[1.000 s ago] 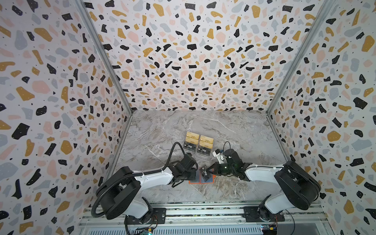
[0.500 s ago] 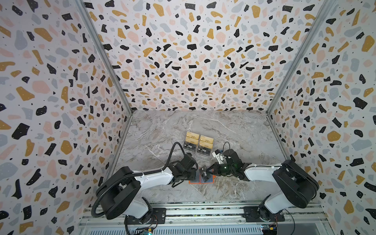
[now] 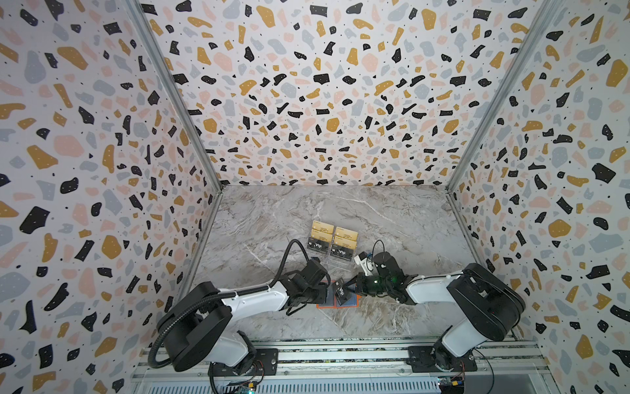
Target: Put the credit cards into the card holder
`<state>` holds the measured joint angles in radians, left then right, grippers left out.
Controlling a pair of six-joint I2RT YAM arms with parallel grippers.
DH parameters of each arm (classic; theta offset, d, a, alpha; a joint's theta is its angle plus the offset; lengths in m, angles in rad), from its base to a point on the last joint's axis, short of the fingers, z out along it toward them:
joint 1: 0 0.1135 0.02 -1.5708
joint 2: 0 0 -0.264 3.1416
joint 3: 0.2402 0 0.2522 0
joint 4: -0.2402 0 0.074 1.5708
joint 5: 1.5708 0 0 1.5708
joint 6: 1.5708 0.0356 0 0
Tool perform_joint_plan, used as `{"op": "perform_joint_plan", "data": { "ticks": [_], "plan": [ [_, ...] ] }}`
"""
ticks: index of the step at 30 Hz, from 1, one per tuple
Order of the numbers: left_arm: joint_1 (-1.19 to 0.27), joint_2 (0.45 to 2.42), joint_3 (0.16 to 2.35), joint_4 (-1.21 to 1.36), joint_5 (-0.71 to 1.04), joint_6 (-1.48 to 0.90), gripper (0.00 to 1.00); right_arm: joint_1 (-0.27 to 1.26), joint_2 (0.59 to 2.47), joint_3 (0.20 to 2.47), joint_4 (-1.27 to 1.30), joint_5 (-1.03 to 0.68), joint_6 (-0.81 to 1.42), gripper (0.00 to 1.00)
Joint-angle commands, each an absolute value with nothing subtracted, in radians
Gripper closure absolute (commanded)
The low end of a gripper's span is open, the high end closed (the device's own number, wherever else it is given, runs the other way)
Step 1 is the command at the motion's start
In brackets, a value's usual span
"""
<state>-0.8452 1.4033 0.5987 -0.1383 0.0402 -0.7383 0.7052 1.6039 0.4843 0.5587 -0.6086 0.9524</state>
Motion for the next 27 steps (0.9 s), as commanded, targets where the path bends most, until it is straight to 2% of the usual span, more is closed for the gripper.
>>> {"op": "perform_joint_plan", "data": {
  "ticks": [1,6,11,27],
  "plan": [
    [-0.844,1.387,0.587,-0.146,0.044,-0.749,0.85,0.720,1.615,0.465,0.630,-0.589,0.994,1.00],
    [-0.845,1.386,0.580,-0.138,0.049,-0.750,0.85,0.730,1.632,0.448,0.687,-0.565,1.029,1.00],
    [-0.845,1.382,0.576,-0.135,0.054,-0.749,0.91,0.736,1.642,0.430,0.734,-0.531,1.053,1.00],
    [-0.845,1.378,0.555,-0.122,0.069,-0.754,0.99,0.761,1.694,0.365,0.907,-0.458,1.140,1.00]
  ]
}}
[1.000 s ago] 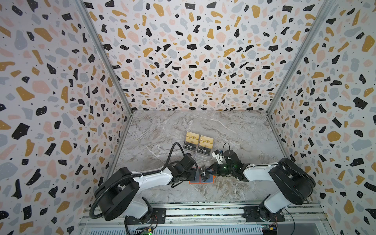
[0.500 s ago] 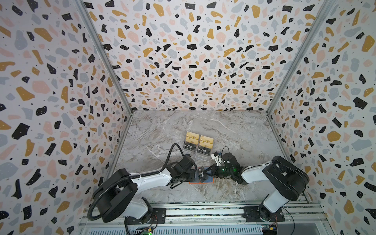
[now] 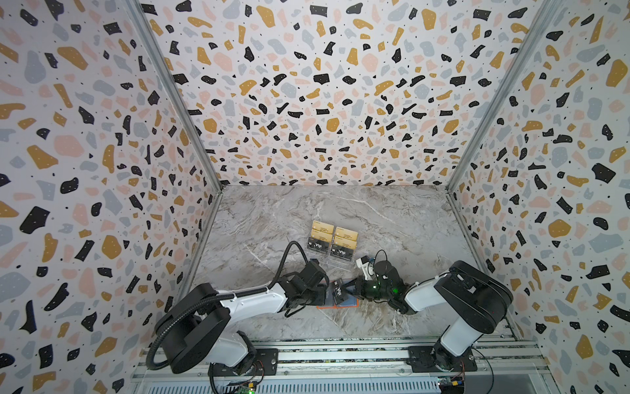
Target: Put the credit cards into the card holder
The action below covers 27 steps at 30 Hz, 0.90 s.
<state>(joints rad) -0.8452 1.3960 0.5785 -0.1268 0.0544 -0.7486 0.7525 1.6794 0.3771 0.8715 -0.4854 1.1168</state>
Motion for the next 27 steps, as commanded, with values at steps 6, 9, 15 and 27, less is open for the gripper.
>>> {"op": "perform_joint_plan", "data": {
  "ticks": [6,9,15,27],
  "plan": [
    [-0.845,1.373,0.551,-0.123,0.069,-0.758,1.00,0.768,1.719,0.370,0.933,-0.454,1.153,1.00],
    [-0.844,1.369,0.548,-0.121,0.071,-0.760,1.00,0.772,1.728,0.368,0.940,-0.441,1.156,1.00],
    [-0.845,1.372,0.549,-0.119,0.074,-0.759,1.00,0.777,1.747,0.359,0.959,-0.411,1.156,1.00],
    [-0.845,1.370,0.551,-0.118,0.083,-0.765,1.00,0.810,1.766,0.350,1.020,-0.353,1.186,1.00]
  ]
}}
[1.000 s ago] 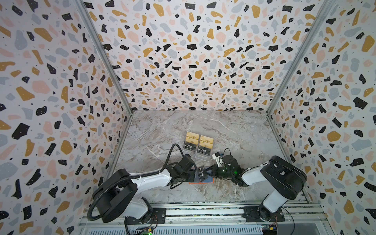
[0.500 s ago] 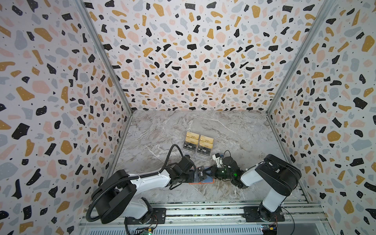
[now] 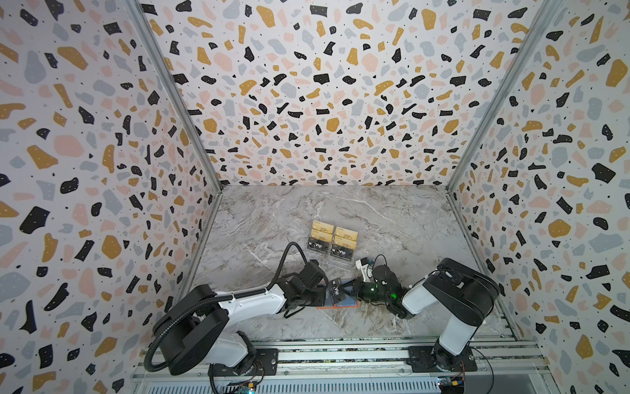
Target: Put the credit cards into the card holder
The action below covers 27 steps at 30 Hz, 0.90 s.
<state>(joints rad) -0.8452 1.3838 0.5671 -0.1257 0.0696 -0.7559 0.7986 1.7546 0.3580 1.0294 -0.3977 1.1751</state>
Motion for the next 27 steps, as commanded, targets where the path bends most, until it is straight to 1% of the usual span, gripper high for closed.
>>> {"op": "perform_joint_plan", "data": {
  "ticks": [1,8,13,24,27],
  "plan": [
    [-0.844,1.373,0.550,-0.117,0.085,-0.766,1.00,0.814,1.767,0.350,1.025,-0.348,1.188,1.00],
    [-0.847,1.365,0.550,-0.116,0.089,-0.767,1.00,0.825,1.786,0.359,1.045,-0.339,1.201,1.00],
    [-0.847,1.349,0.545,-0.111,0.090,-0.777,1.00,0.851,1.780,0.361,1.037,-0.303,1.214,1.00],
    [-0.847,1.337,0.528,-0.085,0.102,-0.785,1.00,0.879,1.699,0.374,0.924,-0.204,1.184,1.00],
    [-0.846,1.333,0.526,-0.082,0.103,-0.784,1.00,0.877,1.705,0.385,0.913,-0.219,1.171,1.00]
  ]
}}
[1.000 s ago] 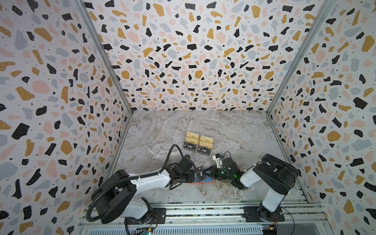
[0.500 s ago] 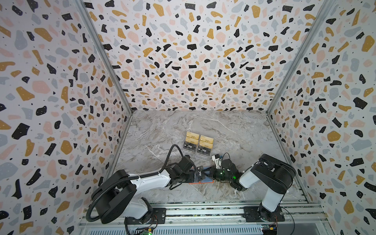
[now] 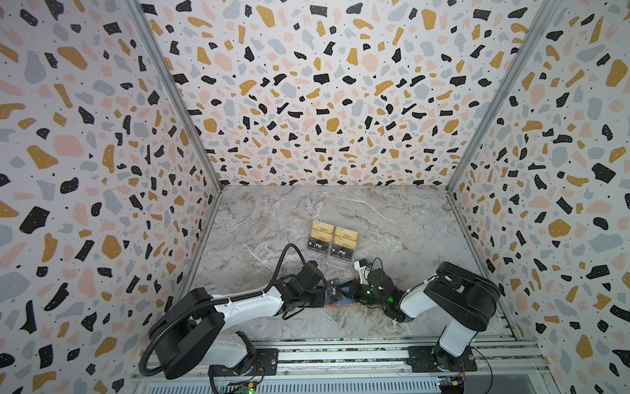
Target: Put the credit cards into the card holder
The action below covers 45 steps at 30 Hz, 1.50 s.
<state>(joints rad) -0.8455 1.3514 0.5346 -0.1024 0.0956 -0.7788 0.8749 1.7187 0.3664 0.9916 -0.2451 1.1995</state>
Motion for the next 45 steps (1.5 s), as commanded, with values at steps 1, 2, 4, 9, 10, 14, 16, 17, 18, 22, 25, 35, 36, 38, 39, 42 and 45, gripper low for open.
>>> {"op": "perform_joint_plan", "data": {
  "ticks": [1,2,4,9,10,14,16,17,18,22,25,35,36,38,39,42,45],
  "plan": [
    [-0.846,1.334,0.526,-0.080,0.105,-0.786,1.00,0.879,1.711,0.385,0.920,-0.225,1.173,1.00],
    [-0.847,1.333,0.526,-0.078,0.109,-0.787,1.00,0.882,1.716,0.383,0.930,-0.226,1.180,1.00],
    [-0.847,1.326,0.529,-0.076,0.112,-0.790,1.00,0.885,1.726,0.382,0.942,-0.226,1.187,1.00],
    [-0.844,1.277,0.556,-0.145,0.010,-0.788,0.91,0.903,1.718,0.416,0.875,-0.209,1.154,0.94],
    [-0.842,1.265,0.564,-0.165,-0.018,-0.787,0.86,0.909,1.708,0.430,0.830,-0.196,1.132,0.91],
    [-0.814,1.241,0.570,-0.202,-0.073,-0.783,0.73,0.914,1.673,0.444,0.739,-0.178,1.100,0.85],
    [-0.793,1.245,0.565,-0.202,-0.072,-0.782,0.68,0.914,1.658,0.449,0.699,-0.171,1.085,0.82],
    [-0.786,1.251,0.562,-0.202,-0.071,-0.778,0.66,0.916,1.649,0.455,0.674,-0.170,1.075,0.81],
    [-0.781,1.256,0.564,-0.202,-0.069,-0.776,0.66,0.916,1.643,0.462,0.653,-0.169,1.064,0.79],
    [-0.781,1.279,0.569,-0.184,-0.053,-0.769,0.62,0.925,1.609,0.500,0.543,-0.161,1.018,0.73],
    [-0.781,1.288,0.574,-0.163,-0.032,-0.766,0.61,0.928,1.593,0.531,0.469,-0.164,0.982,0.67],
    [-0.781,1.290,0.584,-0.144,-0.026,-0.757,0.47,0.927,1.628,0.569,0.455,-0.251,0.971,0.53],
    [-0.780,1.290,0.586,-0.142,-0.026,-0.757,0.47,0.927,1.628,0.572,0.453,-0.252,0.972,0.53],
    [-0.779,1.283,0.583,-0.122,-0.013,-0.755,0.47,0.927,1.626,0.579,0.446,-0.252,0.970,0.53],
    [-0.778,1.281,0.579,-0.109,-0.004,-0.758,0.47,0.928,1.625,0.582,0.441,-0.253,0.969,0.53],
    [-0.769,1.287,0.578,-0.095,0.004,-0.755,0.48,0.928,1.625,0.587,0.447,-0.266,0.971,0.53],
    [-0.769,1.303,0.576,-0.085,0.019,-0.747,0.51,0.927,1.637,0.592,0.471,-0.298,0.984,0.53]
  ]
}}
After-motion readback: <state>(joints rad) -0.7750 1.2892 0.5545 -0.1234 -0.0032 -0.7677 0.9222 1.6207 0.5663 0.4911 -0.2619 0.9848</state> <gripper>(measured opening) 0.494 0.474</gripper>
